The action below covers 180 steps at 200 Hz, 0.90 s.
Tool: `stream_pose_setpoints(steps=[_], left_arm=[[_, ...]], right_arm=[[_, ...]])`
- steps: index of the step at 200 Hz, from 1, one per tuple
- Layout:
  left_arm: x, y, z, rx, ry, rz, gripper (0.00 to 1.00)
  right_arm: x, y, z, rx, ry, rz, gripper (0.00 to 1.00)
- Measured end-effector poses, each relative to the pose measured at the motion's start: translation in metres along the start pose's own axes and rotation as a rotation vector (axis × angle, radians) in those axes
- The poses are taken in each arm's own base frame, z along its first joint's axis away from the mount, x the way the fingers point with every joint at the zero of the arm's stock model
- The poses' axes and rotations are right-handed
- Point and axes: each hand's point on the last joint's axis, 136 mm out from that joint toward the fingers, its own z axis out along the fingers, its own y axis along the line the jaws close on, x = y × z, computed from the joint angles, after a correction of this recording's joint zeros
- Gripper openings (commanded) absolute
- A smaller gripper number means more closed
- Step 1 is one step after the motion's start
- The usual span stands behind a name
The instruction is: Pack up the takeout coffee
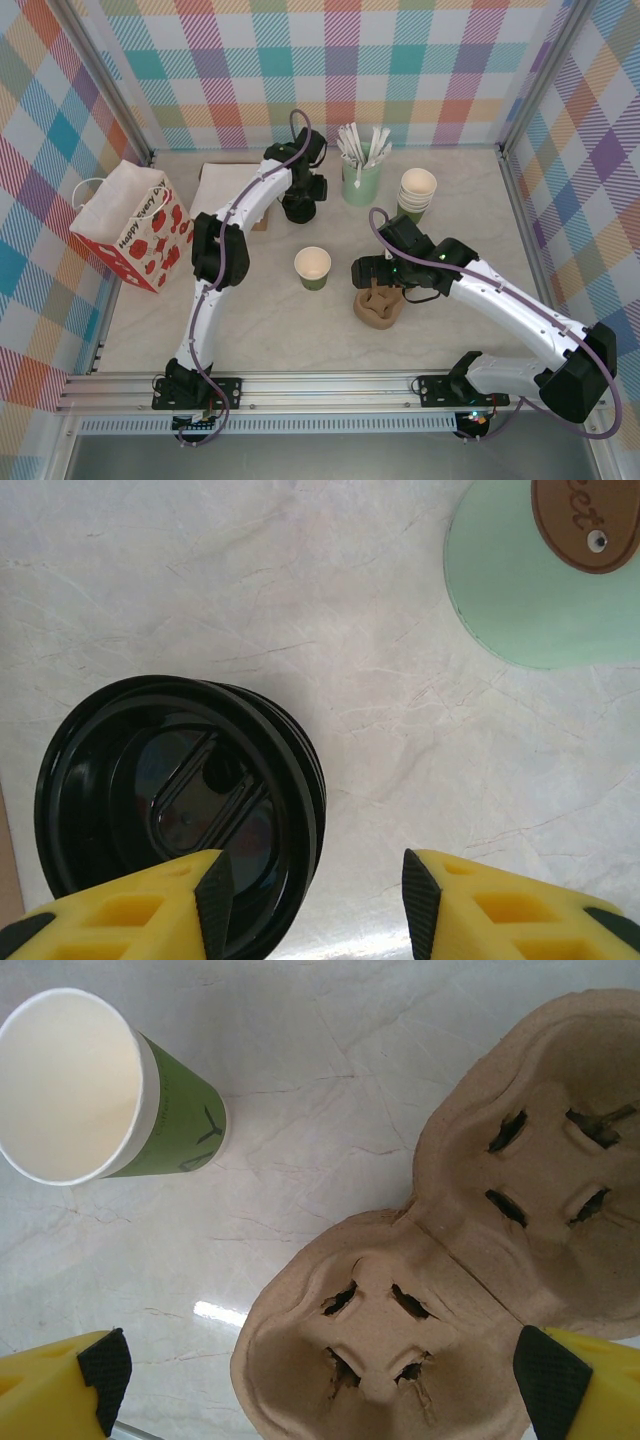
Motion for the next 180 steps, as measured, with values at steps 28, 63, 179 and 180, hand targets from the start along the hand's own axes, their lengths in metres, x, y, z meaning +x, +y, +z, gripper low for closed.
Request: stream_pose_setpoints(steps=[28,63,179,180], left_arm=[[0.004,0.001,0.008,-0.006,0.016,0.003,0.49],[0.008,0.002,0.018,-0.013,0.035,0.005,0.43],[0.007,0.002,0.019,-0.013,0.036,0.013,0.12],[0.007,0.002,0.019,-0.012,0.035,0.013,0.12]], right_arm=[[0.000,0.000,0.000,0.000,0.000,0.000,1.00],[0.000,0.000,0.000,0.000,0.000,0.000,1.00],[0.000,0.000,0.000,0.000,0.000,0.000,1.00],[0.000,0.000,0.000,0.000,0.000,0.000,1.00]])
